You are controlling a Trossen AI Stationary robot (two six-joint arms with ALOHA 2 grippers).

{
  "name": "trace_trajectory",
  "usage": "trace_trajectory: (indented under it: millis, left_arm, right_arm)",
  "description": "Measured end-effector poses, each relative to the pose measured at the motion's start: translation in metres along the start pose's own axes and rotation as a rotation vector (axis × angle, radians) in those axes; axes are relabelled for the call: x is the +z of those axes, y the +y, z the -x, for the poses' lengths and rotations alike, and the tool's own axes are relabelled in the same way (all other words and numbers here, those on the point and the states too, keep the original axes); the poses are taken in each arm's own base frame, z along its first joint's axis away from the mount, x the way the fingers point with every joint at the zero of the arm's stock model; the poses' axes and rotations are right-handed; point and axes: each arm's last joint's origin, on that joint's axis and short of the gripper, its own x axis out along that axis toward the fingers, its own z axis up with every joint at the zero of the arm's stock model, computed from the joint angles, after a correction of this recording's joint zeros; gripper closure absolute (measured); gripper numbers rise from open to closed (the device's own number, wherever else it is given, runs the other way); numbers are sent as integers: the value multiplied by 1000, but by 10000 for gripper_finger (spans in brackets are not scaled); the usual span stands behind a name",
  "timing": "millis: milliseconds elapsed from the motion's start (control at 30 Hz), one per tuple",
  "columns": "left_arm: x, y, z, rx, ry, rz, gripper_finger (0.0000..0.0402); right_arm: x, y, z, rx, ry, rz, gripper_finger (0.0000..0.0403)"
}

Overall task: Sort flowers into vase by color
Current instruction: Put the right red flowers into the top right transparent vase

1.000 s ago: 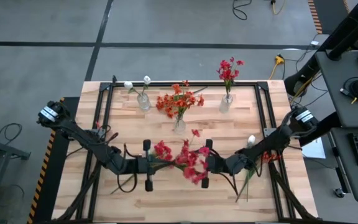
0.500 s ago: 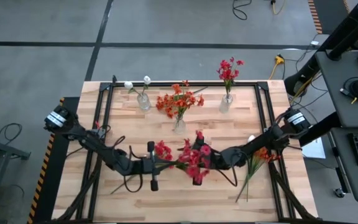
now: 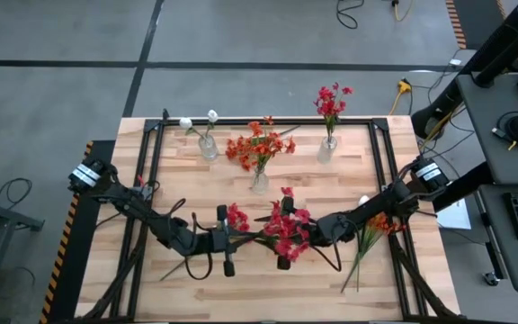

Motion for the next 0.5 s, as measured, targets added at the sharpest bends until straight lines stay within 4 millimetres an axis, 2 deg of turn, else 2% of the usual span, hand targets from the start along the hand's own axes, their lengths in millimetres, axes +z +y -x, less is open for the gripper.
trace_trajectory:
  millis: [333,500]
  left_arm:
    - [4,3,-1,40,-28,32,400]
    - [6,4,-1,44,-37,51,367]
  right_arm:
    - [0,0,0,-1,0,-10,257]
    - [1,0,0,-3,-2,-12,288]
